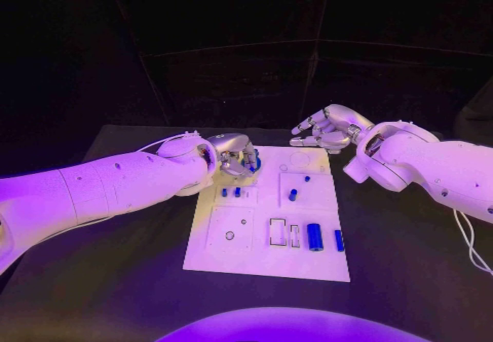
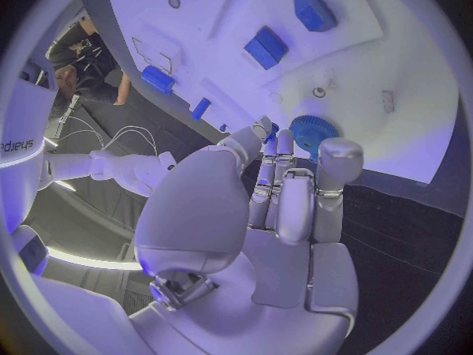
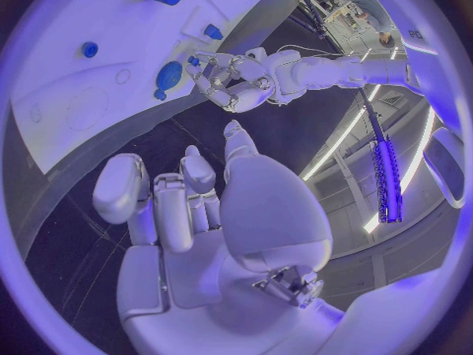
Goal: Assemble the parts on the task board
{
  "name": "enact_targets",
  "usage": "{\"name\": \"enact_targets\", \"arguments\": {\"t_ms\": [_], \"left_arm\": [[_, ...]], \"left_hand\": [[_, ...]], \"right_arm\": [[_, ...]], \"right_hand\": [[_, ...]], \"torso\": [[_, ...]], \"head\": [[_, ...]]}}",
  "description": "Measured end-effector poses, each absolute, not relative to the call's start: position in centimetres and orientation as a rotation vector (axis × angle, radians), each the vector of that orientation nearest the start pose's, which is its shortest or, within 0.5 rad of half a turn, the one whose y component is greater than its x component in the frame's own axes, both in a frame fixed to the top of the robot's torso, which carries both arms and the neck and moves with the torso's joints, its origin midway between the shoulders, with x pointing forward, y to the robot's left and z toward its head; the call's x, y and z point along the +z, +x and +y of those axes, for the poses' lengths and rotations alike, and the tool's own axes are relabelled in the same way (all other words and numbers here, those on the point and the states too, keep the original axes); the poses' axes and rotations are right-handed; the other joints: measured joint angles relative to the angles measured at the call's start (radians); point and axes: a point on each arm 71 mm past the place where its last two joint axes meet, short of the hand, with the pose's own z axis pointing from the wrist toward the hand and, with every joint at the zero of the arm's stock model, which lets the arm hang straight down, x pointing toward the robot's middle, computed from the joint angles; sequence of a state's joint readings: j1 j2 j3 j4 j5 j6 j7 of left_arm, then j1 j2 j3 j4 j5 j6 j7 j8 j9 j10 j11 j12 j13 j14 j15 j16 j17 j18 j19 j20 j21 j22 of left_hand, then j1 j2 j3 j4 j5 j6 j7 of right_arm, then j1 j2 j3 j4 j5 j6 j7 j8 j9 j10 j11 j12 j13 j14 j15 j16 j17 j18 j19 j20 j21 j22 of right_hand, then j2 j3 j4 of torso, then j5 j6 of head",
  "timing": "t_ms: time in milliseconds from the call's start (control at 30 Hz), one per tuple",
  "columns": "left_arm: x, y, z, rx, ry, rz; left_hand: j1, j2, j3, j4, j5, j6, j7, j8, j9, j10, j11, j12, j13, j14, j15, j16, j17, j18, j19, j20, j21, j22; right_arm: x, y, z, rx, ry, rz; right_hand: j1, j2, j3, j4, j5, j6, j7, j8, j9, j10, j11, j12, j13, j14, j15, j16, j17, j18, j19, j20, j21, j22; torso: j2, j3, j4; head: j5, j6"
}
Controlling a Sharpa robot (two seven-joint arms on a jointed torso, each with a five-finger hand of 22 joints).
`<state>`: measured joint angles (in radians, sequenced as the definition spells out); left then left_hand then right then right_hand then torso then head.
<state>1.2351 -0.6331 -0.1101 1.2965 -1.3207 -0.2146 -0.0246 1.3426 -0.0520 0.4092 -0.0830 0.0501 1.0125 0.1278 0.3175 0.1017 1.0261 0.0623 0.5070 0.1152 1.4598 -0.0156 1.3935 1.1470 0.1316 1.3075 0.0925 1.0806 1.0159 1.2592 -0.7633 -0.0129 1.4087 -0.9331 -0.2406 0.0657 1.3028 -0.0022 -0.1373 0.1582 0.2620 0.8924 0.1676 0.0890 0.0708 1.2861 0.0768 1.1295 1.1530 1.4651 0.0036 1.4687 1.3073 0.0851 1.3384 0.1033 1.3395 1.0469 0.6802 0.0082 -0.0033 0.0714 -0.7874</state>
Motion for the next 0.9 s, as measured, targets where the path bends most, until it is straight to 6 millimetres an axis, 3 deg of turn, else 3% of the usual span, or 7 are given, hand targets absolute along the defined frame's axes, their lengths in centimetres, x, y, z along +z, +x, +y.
{"name": "enact_targets", "arguments": {"t_ms": [400, 900], "left_arm": [[-20.9, 51.7, 18.6, -0.706, 0.079, 1.835], [-21.5, 51.9, 19.2, -0.682, 0.047, 1.905]], "left_hand": [[-0.011, -0.011, 0.003, 0.003, 0.0, 0.001, 0.001, -0.007, -0.001, 0.007, 0.0, -0.007, -0.004, 0.0, 0.0, 0.004, -0.004, 0.0, 0.0, 0.0, 0.0, 0.002], [-0.015, -0.015, 0.003, 0.003, 0.0, 0.006, -0.001, -0.007, -0.003, 0.007, 0.0, -0.012, -0.006, 0.0, 0.0, 0.004, -0.01, 0.0, 0.0, 0.0, 0.0, 0.003]], "right_arm": [[-15.5, 51.8, -19.1, 1.016, 0.223, 1.705], [-15.5, 51.8, -19.1, 1.015, 0.224, 1.705]], "right_hand": [[0.0, 0.0, 0.0, 0.0, 0.0, 0.0, 0.0, 0.0, 0.0, 0.0, 0.0, 0.0, 0.0, 0.0, 0.0, 0.0, 0.0, 0.0, 0.0, 0.0, 0.0, 0.0], [0.0, 0.0, 0.0, 0.0, 0.0, 0.0, 0.0, 0.0, 0.0, 0.0, 0.0, 0.0, 0.0, 0.0, 0.0, 0.0, 0.001, 0.0, 0.0, 0.0, 0.0, 0.0]], "torso": [[0.0, 0.0002, 0.0009], [0.001, 0.0001, -0.0017]], "head": [[0.007, 0.002], [0.011, -0.001]]}}
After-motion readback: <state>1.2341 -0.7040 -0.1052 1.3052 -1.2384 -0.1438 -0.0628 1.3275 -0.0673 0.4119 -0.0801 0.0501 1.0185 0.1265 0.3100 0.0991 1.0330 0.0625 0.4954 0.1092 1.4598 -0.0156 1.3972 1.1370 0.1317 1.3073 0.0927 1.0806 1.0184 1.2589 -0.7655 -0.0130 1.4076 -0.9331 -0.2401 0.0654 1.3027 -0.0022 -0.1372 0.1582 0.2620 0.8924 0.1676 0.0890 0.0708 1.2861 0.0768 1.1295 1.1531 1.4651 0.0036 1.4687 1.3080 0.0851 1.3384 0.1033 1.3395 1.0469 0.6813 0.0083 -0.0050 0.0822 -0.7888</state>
